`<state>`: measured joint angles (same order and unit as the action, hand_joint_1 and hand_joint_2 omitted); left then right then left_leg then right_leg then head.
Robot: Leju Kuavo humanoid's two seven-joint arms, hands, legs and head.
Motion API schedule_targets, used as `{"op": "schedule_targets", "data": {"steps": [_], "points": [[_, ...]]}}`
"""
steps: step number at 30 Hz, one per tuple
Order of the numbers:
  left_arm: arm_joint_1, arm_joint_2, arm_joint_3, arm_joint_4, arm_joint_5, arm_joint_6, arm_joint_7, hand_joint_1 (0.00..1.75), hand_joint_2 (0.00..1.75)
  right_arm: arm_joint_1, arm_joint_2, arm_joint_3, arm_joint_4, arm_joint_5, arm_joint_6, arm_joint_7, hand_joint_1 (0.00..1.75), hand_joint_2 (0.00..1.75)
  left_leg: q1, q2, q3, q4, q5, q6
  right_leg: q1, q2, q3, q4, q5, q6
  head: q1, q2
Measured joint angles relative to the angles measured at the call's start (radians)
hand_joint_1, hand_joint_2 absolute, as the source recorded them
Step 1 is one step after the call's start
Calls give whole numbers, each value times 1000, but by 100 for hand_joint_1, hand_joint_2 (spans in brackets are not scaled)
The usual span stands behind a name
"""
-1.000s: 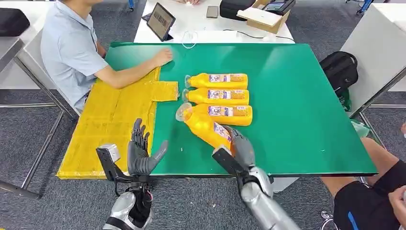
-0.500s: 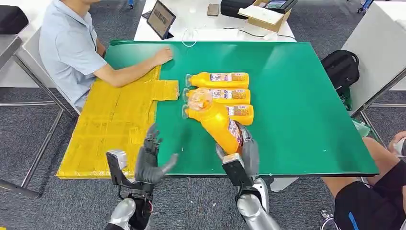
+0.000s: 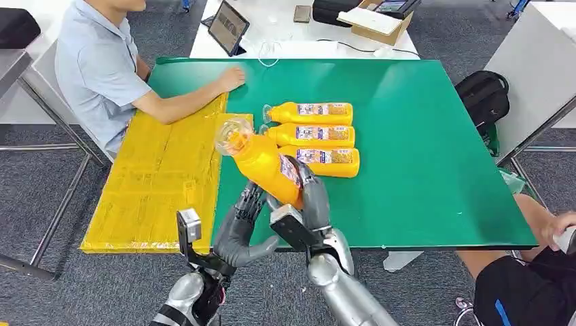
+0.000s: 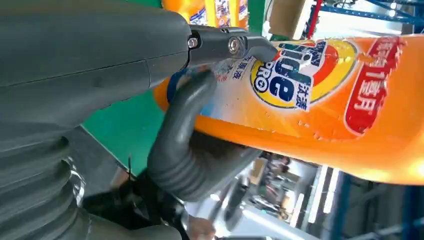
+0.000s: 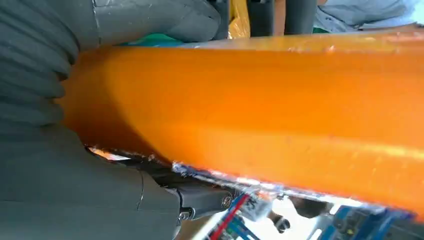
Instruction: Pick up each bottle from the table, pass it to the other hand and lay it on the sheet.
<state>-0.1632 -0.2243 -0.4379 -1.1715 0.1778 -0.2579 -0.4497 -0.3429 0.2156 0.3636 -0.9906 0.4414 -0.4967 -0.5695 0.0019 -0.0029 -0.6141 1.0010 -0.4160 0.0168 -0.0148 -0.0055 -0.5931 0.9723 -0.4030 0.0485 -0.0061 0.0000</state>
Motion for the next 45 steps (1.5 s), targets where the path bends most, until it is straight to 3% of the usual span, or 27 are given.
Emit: {"op": "schedule_targets", "data": {"steps": [8, 15, 22, 34, 35, 36, 37, 38, 39, 40, 41, 42, 43, 45], "points": [[-9, 0, 14, 26, 128, -32, 37, 0, 175, -35, 30, 33, 91, 5, -46, -13, 175, 175, 0, 0, -1, 0, 0, 0, 0, 0, -2, 0, 0, 0, 0, 0], [-12, -10, 14, 20, 28, 180, -11, 0, 175, -36, 54, 87, 136, -24, -56, -20, 175, 175, 0, 0, -2, 0, 0, 0, 0, 0, -3, 0, 0, 0, 0, 0], [-34, -23, 13, 16, -29, 299, -12, 0, 175, -18, 64, 124, 144, -40, -55, -24, 175, 175, 0, 0, -2, 0, 0, 0, 0, 0, -2, 0, 0, 0, 1, 0], [-45, -22, 43, 16, 169, 138, 25, 3, 175, -18, 67, 146, 159, -46, -40, -46, 175, 175, 0, 0, -2, 0, 0, 0, 0, 0, -3, 0, 0, 0, 0, 0], [-46, -21, 47, 16, 184, 124, 31, 38, 175, -21, 67, 149, 163, -46, -37, -47, 166, 175, 0, 0, -2, 0, 0, 0, 0, 0, -3, 0, 0, 0, 0, 0], [-46, -21, 51, 16, 203, 108, 37, 84, 175, -25, 67, 153, 167, -46, -34, -50, 164, 175, 0, 1, -2, 0, 0, 0, 0, 0, -3, 0, 0, 0, 0, 0], [-46, -19, 55, 16, 221, 94, 38, 140, 175, -29, 66, 154, 170, -45, -30, -54, 150, 175, 0, 1, -2, 0, 0, 0, 0, 0, -3, 0, 0, 0, 0, 0], [-45, -18, 60, 16, 241, 73, 40, 157, 175, -34, 66, 158, 173, -44, -22, -60, 127, 175, 0, 1, -2, 0, 0, 0, 0, 0, -3, 0, 0, 0, 0, 0], [-42, -17, 65, 16, 255, 51, 42, 169, 175, -39, 64, 163, 174, -41, -18, -64, 115, 175, 0, 1, -2, 0, 0, 0, 0, 0, -3, 0, 0, 0, 0, 0], [-39, -16, 69, 16, 260, 35, 40, 175, 175, -43, 62, 170, 174, -37, -16, -68, 56, 175, 0, 1, -2, 0, 0, 0, 0, 0, -3, 0, 0, 0, 0, 0], [-37, -14, 71, 16, 259, 29, 36, 175, 175, -46, 59, 177, 174, -36, -14, -69, 16, 175, 0, 1, -2, 0, 0, 0, 0, 0, -3, 0, 0, 0, 0, 0], [-34, -13, 72, 16, 249, 29, 26, 175, 175, -47, 57, 181, 174, -34, -13, -70, 16, 175, 0, 1, -2, 0, 0, 0, 0, 0, -3, 0, 0, 0, 0, 0], [-32, -13, 72, 16, 239, 31, 18, 175, 175, -47, 55, 185, 174, -30, -9, -70, 0, 175, 0, 1, -2, 0, 0, 0, 0, 0, -3, 0, 0, 0, 0, 0], [-32, -13, 72, 16, 221, 36, 6, 175, 175, -47, 53, 192, 175, -24, -7, -67, 0, 175, 0, 1, -2, 0, 0, 0, 0, 0, -3, 0, 0, 0, 0, 0]]}}
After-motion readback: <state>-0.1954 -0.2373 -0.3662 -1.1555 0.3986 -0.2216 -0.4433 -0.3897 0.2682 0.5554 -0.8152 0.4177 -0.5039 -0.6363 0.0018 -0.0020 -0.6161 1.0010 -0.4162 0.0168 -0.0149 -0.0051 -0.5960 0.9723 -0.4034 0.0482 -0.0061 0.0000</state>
